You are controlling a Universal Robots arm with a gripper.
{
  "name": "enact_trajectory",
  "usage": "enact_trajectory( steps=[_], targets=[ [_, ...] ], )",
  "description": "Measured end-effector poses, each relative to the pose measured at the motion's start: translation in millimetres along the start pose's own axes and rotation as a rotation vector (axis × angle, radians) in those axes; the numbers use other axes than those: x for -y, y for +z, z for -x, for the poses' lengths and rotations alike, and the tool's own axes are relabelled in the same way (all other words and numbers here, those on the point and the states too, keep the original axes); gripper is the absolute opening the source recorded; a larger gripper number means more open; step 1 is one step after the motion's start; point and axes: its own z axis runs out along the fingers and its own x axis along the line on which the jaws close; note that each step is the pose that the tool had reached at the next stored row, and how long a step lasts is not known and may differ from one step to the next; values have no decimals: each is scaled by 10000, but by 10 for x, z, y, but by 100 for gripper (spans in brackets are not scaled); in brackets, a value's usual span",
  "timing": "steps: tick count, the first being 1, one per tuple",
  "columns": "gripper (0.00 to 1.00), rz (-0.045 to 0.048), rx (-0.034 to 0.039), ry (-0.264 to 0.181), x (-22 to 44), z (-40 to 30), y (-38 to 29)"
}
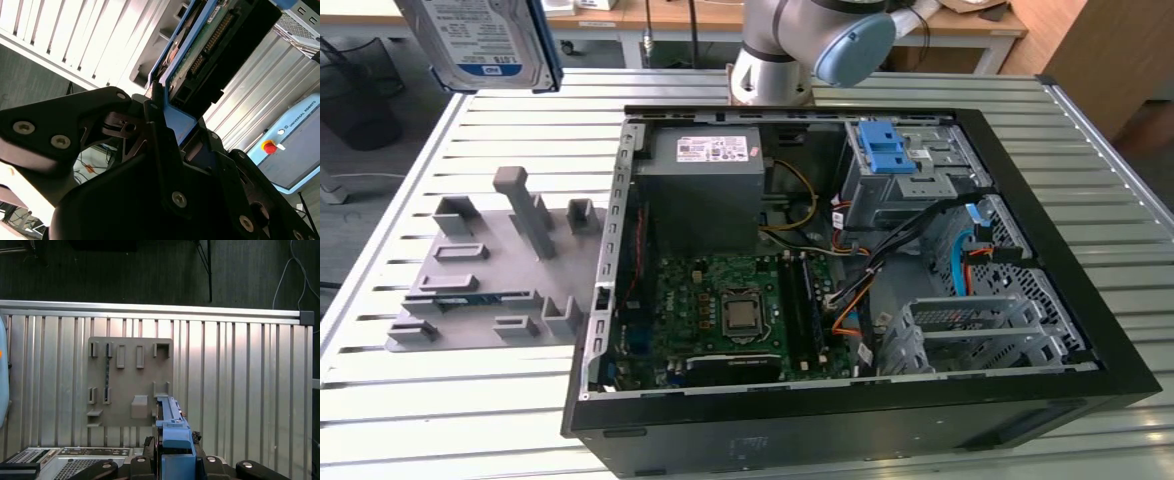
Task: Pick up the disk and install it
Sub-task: 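Pick up the disk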
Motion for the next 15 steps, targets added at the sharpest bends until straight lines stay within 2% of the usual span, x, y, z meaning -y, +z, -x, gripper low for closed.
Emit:
enact_trajectory(
  steps=[15],
  targets=[
    [36, 1, 0, 0, 32, 0, 0]
  ],
)
